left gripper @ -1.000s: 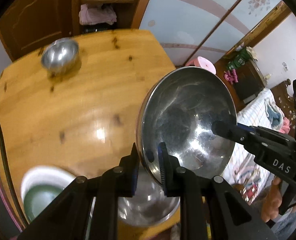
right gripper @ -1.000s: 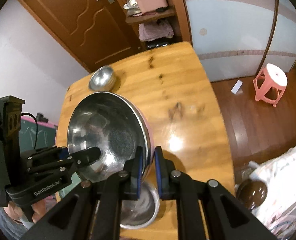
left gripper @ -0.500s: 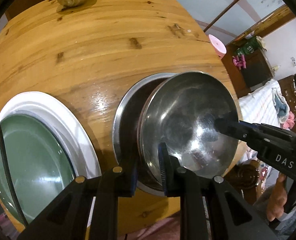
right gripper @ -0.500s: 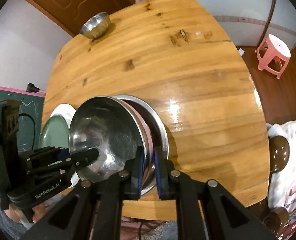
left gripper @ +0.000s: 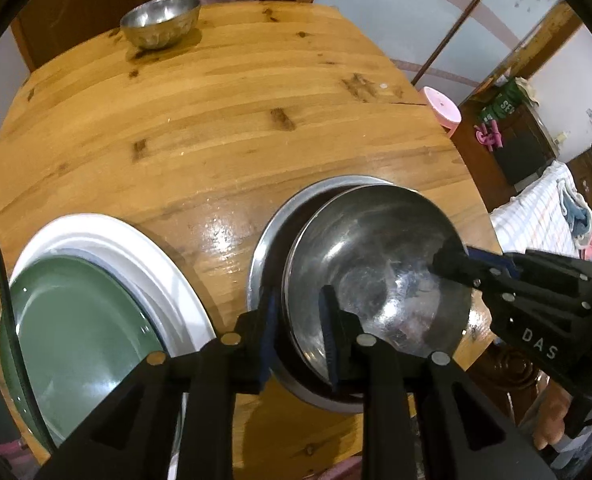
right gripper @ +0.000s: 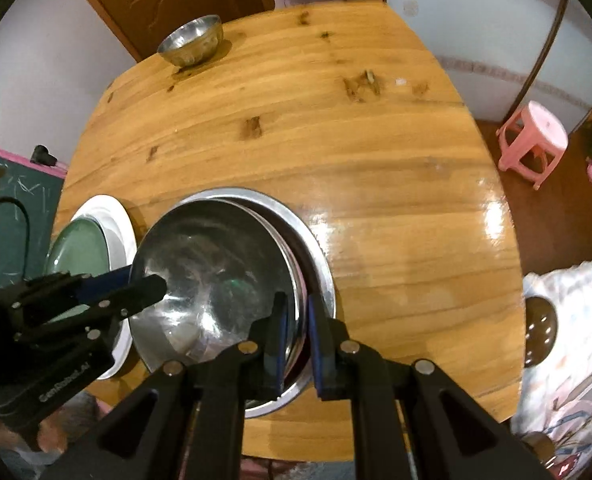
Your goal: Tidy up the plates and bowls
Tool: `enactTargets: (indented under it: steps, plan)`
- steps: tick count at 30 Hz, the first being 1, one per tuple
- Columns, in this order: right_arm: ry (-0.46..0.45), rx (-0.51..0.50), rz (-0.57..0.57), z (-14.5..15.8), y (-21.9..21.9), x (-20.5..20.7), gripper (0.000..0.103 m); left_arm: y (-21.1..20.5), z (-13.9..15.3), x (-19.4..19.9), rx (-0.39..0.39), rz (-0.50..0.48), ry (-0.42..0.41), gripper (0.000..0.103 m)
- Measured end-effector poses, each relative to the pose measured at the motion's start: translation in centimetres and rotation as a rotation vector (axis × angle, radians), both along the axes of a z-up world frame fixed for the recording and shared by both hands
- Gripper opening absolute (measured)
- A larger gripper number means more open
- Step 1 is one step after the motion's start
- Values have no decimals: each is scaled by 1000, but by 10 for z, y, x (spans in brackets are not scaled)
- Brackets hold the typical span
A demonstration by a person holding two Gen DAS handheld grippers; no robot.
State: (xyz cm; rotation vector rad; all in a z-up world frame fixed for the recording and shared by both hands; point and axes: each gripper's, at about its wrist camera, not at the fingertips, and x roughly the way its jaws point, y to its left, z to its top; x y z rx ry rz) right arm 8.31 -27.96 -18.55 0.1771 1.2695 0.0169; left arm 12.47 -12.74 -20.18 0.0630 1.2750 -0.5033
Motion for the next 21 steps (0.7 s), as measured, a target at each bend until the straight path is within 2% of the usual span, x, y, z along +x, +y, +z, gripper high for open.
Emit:
enactTargets:
  steps: [2,3,4,6,7,9,13,21]
  plan:
    - [-32,-50,5,6,2,-3,17,-1,2,1,7,1,-19,27]
    - [-42,-58,5,9,3,-3,24,-1,4,2,14,5,-28,34]
    - [-52,-63,3,12,2,-4,27,0,7,2,25,17,-46,48]
    - [-73,-67,-5,19,1,-7,29,4,14,2,13,39,-76,65]
    - [-82,-68,-6,23,1,-8,29,9,20,-1,-11,48,-105,69]
    - [-107,-74,0,27,2,-10,30,13,24,-2,-18,53,-121,70]
    - [-99,-45,13,26,5,-9,30,21,26,-1,-46,69,-109,70]
    - [-106,-9,40,30,16,-4,30,25,44,-5,-53,53,-175,70]
